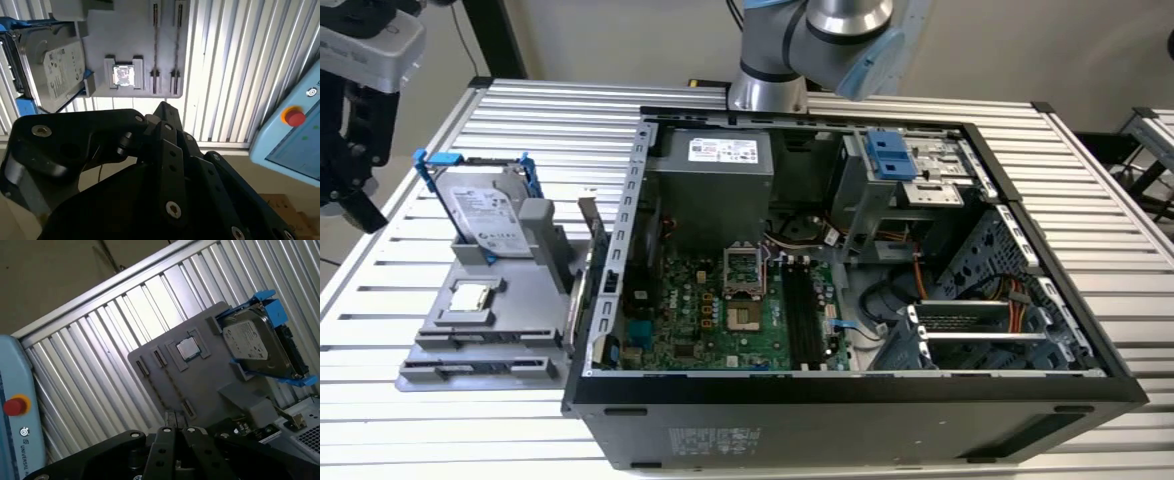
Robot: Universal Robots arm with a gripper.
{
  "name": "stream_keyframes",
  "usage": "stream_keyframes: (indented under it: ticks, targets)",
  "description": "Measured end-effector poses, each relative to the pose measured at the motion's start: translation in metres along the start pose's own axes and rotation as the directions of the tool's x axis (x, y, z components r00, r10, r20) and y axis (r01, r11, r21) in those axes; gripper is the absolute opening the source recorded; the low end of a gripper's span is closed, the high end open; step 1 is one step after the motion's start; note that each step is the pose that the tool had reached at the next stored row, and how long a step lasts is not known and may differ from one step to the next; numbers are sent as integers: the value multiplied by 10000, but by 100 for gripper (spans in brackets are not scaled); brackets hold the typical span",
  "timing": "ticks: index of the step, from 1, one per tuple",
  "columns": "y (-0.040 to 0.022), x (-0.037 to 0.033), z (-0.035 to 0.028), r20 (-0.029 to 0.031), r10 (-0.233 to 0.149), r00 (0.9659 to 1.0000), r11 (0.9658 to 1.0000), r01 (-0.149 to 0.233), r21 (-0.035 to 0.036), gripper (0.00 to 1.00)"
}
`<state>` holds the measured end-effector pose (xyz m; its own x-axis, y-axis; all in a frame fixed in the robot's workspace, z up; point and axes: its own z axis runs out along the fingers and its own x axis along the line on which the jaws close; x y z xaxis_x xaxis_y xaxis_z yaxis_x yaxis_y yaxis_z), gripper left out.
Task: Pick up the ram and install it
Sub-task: 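Pick up the ram and move it above insertion slot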
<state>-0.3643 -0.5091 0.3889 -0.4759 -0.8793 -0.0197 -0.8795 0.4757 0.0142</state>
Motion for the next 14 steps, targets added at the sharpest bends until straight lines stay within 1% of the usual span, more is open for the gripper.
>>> stream_keyframes:
  ticks: [3, 5, 7, 9, 11, 14]
  targets:
    - [0, 0, 0, -7, -519, 9987, 9987, 519, -11, 0]
    - [0, 0, 0, -11, -863, 9963, 9963, 863, -18, 0]
    - [0, 0, 0, -16, -1202, 9927, 9927, 1202, -25, 0]
    - [0, 0, 0, -20, -1545, 9880, 9880, 1545, -33, 0]
    - [1, 0, 0, -24, -1914, 9815, 9815, 1914, -41, 0]
    - [0, 0, 0, -28, -2446, 9696, 9696, 2446, -54, 0]
